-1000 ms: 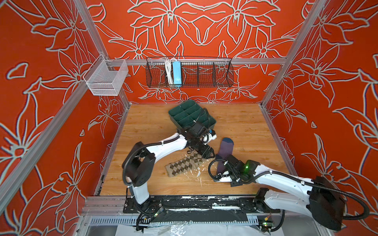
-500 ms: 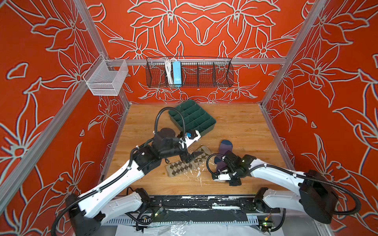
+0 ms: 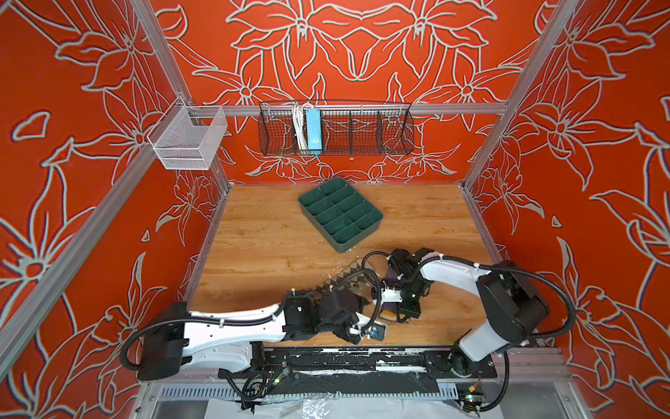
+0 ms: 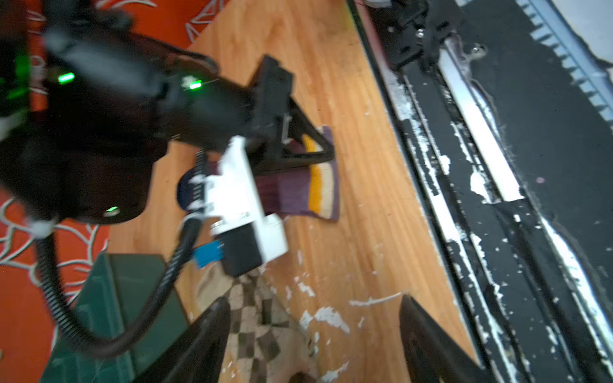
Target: Roll the socks
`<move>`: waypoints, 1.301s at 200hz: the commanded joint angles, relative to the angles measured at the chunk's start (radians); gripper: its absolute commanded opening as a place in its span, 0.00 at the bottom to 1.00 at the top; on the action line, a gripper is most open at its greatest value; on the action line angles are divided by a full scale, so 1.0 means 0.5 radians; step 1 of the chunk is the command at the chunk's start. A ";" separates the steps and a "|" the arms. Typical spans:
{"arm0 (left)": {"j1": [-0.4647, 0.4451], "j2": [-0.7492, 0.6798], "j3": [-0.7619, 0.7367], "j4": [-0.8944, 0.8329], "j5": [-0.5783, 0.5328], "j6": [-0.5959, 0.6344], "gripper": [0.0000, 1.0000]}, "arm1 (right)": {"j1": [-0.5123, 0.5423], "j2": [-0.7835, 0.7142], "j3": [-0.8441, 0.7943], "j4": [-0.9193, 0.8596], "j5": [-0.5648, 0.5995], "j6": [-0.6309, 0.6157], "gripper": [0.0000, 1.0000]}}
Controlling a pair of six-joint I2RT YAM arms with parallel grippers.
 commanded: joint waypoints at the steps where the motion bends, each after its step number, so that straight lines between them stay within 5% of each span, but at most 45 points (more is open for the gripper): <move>1: -0.058 0.146 0.007 0.309 -0.203 0.052 0.75 | -0.071 0.115 0.098 -0.118 -0.140 -0.013 0.00; 73: -0.058 0.673 0.098 0.607 -0.163 0.051 0.62 | -0.115 0.032 0.028 0.014 -0.096 0.036 0.00; 122: -0.034 1.061 0.276 0.655 -0.402 -0.121 0.45 | -0.111 -0.060 -0.048 0.044 -0.115 0.027 0.00; 182: -0.014 1.279 0.309 0.856 -0.499 -0.189 0.32 | -0.111 -0.157 -0.091 0.018 -0.123 -0.002 0.00; 233: -0.003 1.389 0.325 0.970 -0.580 -0.204 0.32 | -0.111 -0.222 -0.112 -0.008 -0.121 -0.018 0.00; 260: -0.003 1.366 0.411 0.758 -0.526 -0.248 0.09 | -0.112 -0.231 -0.118 0.023 -0.067 0.035 0.00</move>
